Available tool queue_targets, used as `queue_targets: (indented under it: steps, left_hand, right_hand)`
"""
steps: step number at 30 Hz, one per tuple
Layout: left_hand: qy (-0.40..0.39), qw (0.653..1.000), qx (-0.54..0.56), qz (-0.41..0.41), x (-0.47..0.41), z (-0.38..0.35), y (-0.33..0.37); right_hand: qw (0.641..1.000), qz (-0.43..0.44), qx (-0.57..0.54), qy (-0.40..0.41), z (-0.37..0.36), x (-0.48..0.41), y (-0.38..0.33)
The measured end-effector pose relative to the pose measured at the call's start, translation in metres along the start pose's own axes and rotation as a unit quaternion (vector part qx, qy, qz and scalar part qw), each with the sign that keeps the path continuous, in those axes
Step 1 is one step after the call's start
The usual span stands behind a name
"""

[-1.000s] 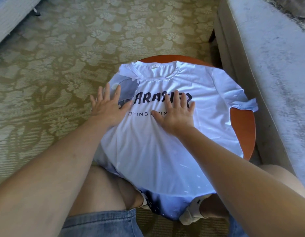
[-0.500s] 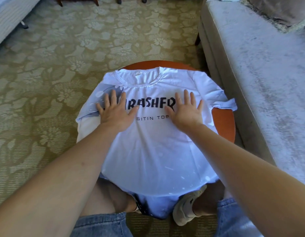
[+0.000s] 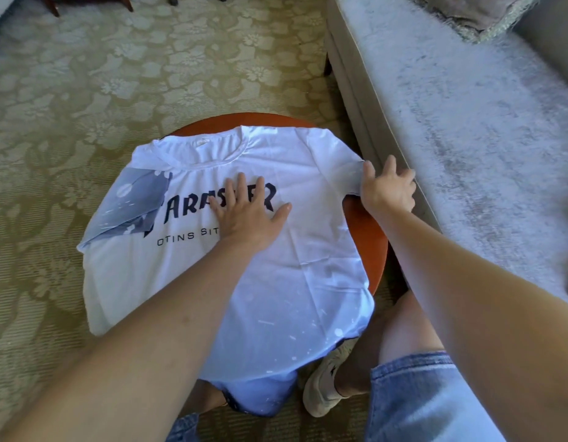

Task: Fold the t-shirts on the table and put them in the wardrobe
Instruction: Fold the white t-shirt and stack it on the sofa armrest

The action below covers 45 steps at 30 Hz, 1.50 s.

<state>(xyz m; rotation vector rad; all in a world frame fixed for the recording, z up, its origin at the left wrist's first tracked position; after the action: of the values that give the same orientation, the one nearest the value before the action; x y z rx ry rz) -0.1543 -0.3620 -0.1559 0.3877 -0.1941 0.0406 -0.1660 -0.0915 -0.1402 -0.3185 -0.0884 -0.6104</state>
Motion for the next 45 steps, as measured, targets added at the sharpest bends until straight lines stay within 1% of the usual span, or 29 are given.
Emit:
queue_targets:
  steps: [1,3,6,8,10,12,15,18,19,20,21,22,23,24,26,27,29,34,39,40,43,44,45]
  left_hand:
    - [0.008,1.0,-0.004,0.0,0.0,-0.002,-0.001]
    - [0.019,1.0,-0.008,0.0,0.0,-0.003,-0.003]
    - [0.033,0.999,-0.007,-0.002,0.002,-0.002,-0.002]
    - [0.039,0.999,-0.007,-0.006,0.002,-0.001,-0.001]
    - [0.043,0.999,-0.01,-0.005,0.002,-0.002,-0.002]
    - [0.048,0.999,-0.012,-0.006,0.002,-0.001,-0.001]
    - [0.052,0.999,-0.009,-0.008,0.002,-0.001,-0.001]
    - [0.057,0.998,-0.006,-0.011,0.002,-0.001,-0.002]
    - [0.059,0.998,-0.005,-0.012,0.002,0.0,-0.002]
    - [0.059,0.998,-0.001,-0.011,0.002,-0.001,-0.002]
    - [0.058,0.998,0.008,-0.01,0.001,-0.001,-0.002]
    - [0.057,0.998,0.023,-0.01,0.0,-0.001,-0.002]
    - [0.06,0.997,0.041,-0.011,0.0,0.0,-0.002]
    - [0.07,0.995,0.063,-0.014,0.0,0.004,-0.003]
    - [0.112,0.988,0.106,-0.019,0.003,0.018,-0.008]
    - [0.13,0.985,0.108,-0.017,0.005,0.026,-0.012]
    - [0.138,0.987,0.082,-0.012,0.008,0.037,-0.023]
    - [0.115,0.992,0.034,0.043,0.014,0.054,-0.068]
    - [0.085,0.989,0.007,0.117,0.022,0.061,-0.114]
    - [0.075,0.989,0.007,0.131,0.023,0.061,-0.121]
    - [0.032,0.99,0.012,0.14,0.026,0.055,-0.129]
    - [0.022,0.991,0.009,0.133,0.027,0.053,-0.129]
    - [0.02,0.992,0.004,0.125,0.028,0.053,-0.128]
  right_hand:
    - [0.999,-0.018,-0.003,-0.041,-0.008,-0.004,0.009]
    - [0.994,-0.005,-0.004,-0.11,-0.024,-0.006,0.017]
    - [0.989,-0.002,-0.046,-0.137,-0.031,-0.004,0.021]
    - [0.987,-0.01,-0.095,-0.126,-0.027,-0.001,0.021]
    - [0.981,0.007,-0.158,-0.11,-0.019,0.004,0.016]
    - [0.977,0.031,-0.19,-0.095,-0.013,0.004,0.011]
    - [0.98,0.075,-0.168,-0.072,-0.006,0.001,0.003]
    - [0.985,0.104,-0.136,-0.009,0.006,-0.001,-0.009]
    - [0.984,0.132,-0.119,0.033,0.013,0.002,-0.018]
    - [0.976,0.183,-0.091,0.073,0.02,0.01,-0.033]
    - [0.962,0.25,-0.05,0.096,0.023,0.021,-0.051]
    - [0.941,0.324,0.002,0.095,0.02,0.036,-0.071]
    - [0.915,0.392,0.058,0.071,0.009,0.055,-0.088]
    - [0.889,0.442,0.113,0.032,-0.006,0.074,-0.101]
    - [0.848,0.491,0.198,-0.024,-0.032,0.102,-0.111]
    - [0.839,0.497,0.219,-0.039,-0.04,0.11,-0.112]
    - [0.838,0.493,0.229,-0.047,-0.045,0.114,-0.114]
    - [0.834,0.488,0.257,0.017,-0.046,0.114,-0.113]
    - [0.869,0.443,0.205,0.084,-0.03,0.113,-0.127]
    - [0.869,0.448,0.187,0.098,-0.026,0.117,-0.133]
    - [0.842,0.496,0.137,0.164,-0.016,0.14,-0.142]
    - [0.842,0.496,0.127,0.17,-0.015,0.145,-0.14]
    - [0.852,0.483,0.114,0.165,-0.015,0.145,-0.138]
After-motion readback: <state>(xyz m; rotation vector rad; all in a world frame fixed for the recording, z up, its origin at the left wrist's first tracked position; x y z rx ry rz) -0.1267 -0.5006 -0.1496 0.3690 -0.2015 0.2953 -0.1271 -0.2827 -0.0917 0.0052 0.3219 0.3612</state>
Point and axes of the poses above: each hand's wrist, its own x-axis away from the middle knuckle, its own z-axis out of the back of the hand, y = z × x, the point moved 8 cm from there along -x, towards the middle knuckle, and after that the axes turned 14 degrees about x, right-handed, at the moved point
